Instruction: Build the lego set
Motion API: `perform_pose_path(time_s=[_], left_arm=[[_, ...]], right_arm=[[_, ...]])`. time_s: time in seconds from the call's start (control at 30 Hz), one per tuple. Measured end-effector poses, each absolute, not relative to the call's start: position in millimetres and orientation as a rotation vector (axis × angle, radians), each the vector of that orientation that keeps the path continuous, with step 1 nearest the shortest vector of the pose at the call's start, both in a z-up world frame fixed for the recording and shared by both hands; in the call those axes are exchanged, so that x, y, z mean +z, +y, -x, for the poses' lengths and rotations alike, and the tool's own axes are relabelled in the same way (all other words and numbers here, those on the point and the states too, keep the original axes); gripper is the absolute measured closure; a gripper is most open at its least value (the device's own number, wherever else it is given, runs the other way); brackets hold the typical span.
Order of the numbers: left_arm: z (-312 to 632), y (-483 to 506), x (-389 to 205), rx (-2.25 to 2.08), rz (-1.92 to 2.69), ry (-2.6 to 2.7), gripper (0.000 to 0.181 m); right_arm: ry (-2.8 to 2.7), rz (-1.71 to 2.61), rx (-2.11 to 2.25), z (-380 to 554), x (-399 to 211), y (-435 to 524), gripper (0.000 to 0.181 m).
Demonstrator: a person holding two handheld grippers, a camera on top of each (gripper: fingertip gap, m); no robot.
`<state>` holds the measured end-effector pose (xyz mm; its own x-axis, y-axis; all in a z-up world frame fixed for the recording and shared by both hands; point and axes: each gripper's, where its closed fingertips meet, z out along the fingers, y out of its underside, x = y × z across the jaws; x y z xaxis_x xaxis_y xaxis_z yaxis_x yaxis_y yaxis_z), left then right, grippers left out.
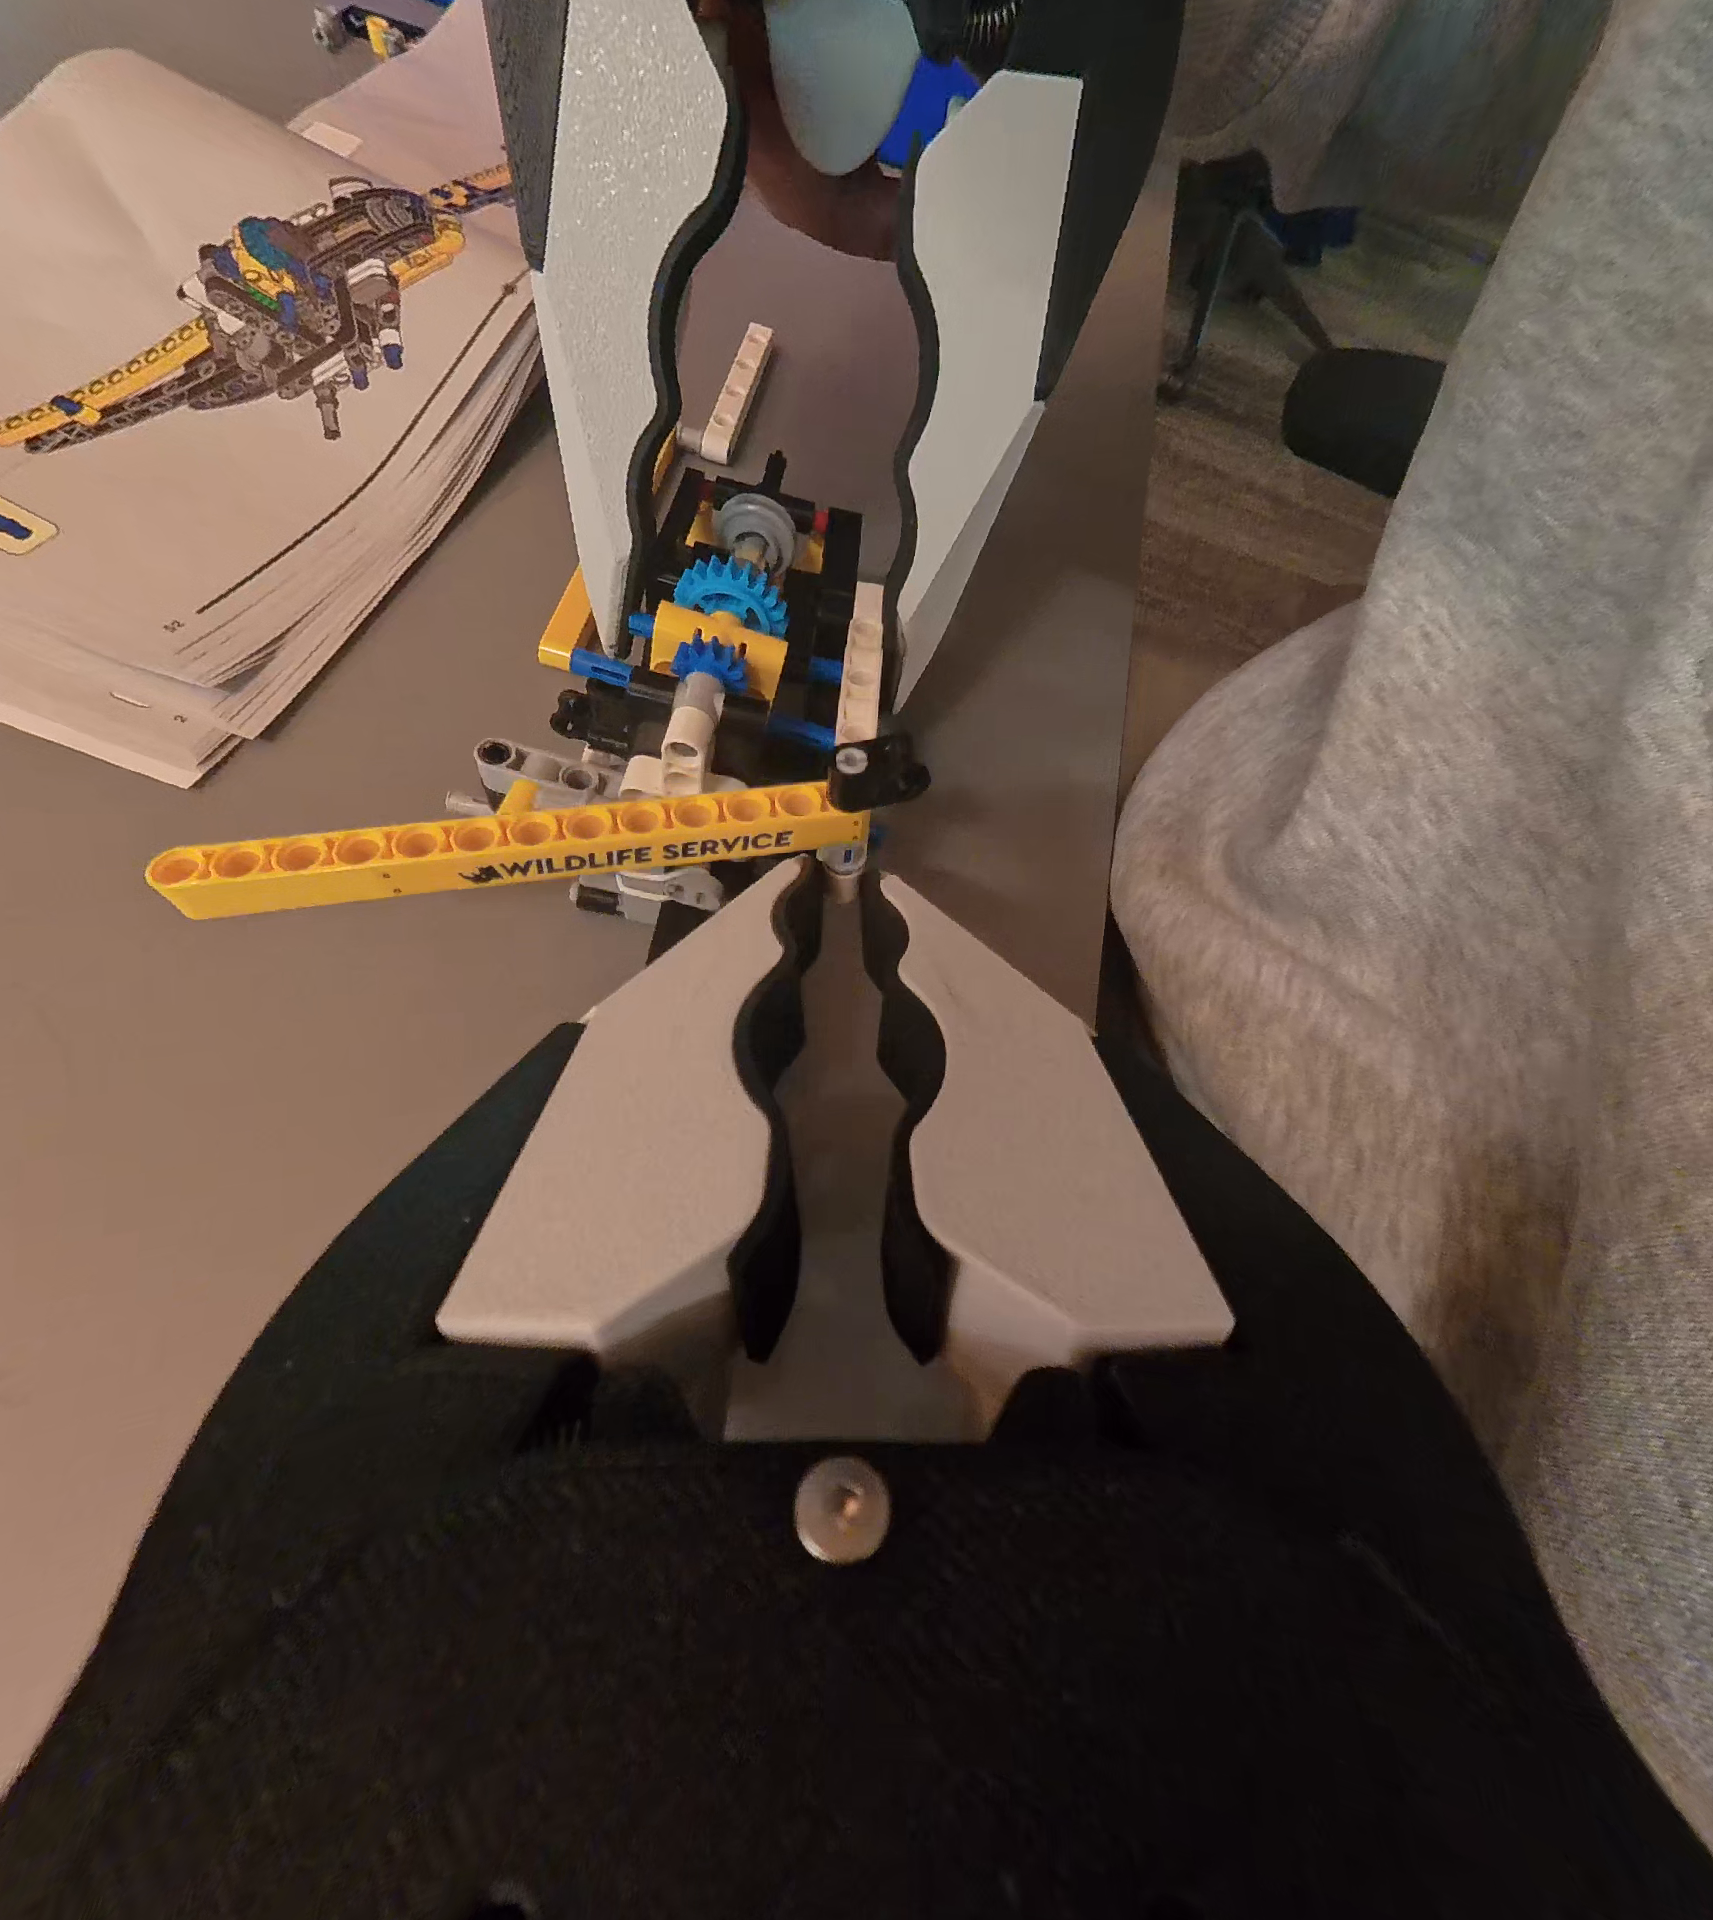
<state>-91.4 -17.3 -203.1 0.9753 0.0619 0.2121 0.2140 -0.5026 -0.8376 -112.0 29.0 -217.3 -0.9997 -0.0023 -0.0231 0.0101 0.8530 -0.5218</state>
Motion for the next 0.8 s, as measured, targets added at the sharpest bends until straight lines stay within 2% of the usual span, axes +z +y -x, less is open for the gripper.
perform_pose_path(time_s=[0.8], left_arm=[[86.0,-18.3,-203.0,-0.296,2.135,-0.230,0.175]], right_arm=[[3.012,0.017,-0.846,112.6,-216.2,28.2,0.126]])
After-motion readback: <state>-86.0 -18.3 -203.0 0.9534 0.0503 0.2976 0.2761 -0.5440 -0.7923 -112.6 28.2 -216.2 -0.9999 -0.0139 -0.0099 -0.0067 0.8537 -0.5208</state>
